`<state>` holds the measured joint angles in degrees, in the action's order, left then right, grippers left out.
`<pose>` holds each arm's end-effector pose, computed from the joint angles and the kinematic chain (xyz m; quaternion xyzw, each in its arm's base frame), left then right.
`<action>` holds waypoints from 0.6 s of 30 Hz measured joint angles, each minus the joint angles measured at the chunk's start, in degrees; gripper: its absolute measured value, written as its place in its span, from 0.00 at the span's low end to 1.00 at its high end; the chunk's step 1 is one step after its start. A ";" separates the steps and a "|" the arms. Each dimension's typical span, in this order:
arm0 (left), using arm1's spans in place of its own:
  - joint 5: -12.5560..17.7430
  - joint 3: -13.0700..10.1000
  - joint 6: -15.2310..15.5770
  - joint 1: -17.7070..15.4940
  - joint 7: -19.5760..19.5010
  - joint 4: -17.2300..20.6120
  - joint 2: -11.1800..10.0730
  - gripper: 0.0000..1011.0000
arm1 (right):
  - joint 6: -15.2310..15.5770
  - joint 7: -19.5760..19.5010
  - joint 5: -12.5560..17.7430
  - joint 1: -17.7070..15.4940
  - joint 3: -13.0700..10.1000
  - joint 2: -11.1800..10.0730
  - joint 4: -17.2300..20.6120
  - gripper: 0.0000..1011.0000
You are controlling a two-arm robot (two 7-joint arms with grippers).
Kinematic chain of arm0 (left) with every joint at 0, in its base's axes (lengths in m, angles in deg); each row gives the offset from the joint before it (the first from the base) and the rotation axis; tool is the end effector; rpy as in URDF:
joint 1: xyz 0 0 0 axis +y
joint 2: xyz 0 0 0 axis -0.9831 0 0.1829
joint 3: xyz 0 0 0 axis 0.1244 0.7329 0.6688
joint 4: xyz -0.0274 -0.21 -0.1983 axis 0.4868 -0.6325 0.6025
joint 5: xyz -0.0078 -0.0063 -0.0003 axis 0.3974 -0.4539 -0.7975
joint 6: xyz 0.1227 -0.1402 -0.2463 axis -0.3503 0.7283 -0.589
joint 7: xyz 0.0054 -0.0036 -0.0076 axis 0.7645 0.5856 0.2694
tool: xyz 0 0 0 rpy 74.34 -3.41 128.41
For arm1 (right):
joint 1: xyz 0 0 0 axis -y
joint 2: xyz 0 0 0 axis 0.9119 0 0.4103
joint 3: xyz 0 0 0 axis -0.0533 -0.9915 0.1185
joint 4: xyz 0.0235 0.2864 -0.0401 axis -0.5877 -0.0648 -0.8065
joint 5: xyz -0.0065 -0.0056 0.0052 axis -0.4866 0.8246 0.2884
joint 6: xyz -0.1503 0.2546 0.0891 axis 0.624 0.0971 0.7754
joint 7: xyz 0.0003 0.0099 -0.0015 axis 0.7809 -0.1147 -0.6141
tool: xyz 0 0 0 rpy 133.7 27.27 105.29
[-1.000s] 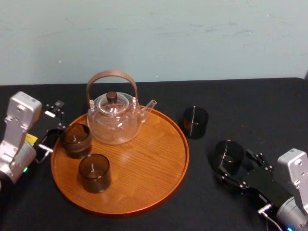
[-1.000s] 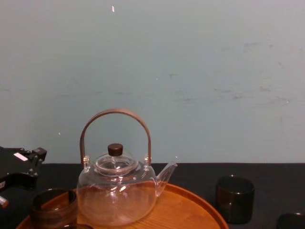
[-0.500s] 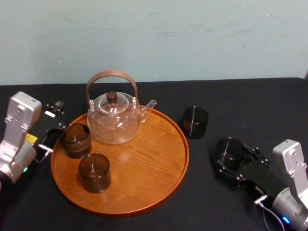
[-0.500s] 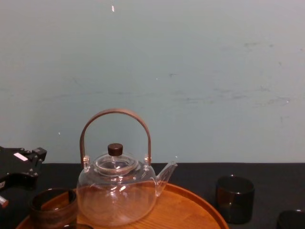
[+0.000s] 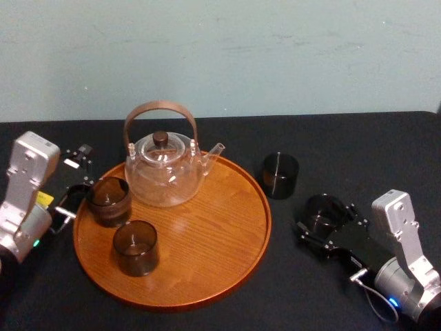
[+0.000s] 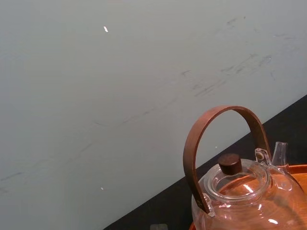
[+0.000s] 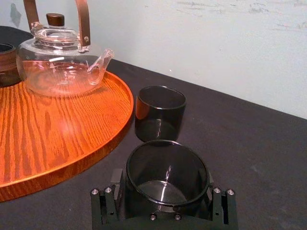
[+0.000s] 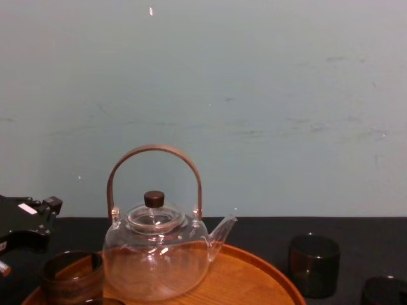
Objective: Pick up the glass from the table and place it on the tray.
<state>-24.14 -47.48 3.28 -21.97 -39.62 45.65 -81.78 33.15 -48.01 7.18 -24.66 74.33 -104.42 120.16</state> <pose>0.3581 0.0826 -0.3024 0.1415 -0.1325 0.5800 0.7912 0.3091 -0.0599 -0.3633 -0.1192 -0.0114 -0.5049 0.8548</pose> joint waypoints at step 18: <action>0.00 0.00 0.00 0.00 0.00 -0.01 0.00 0.00 | -0.02 -0.03 0.26 -0.35 0.02 -0.37 0.43 0.91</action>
<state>-24.15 -47.48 3.28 -21.97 -39.63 45.65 -81.78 33.13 -48.04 7.44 -25.02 74.36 -104.79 120.59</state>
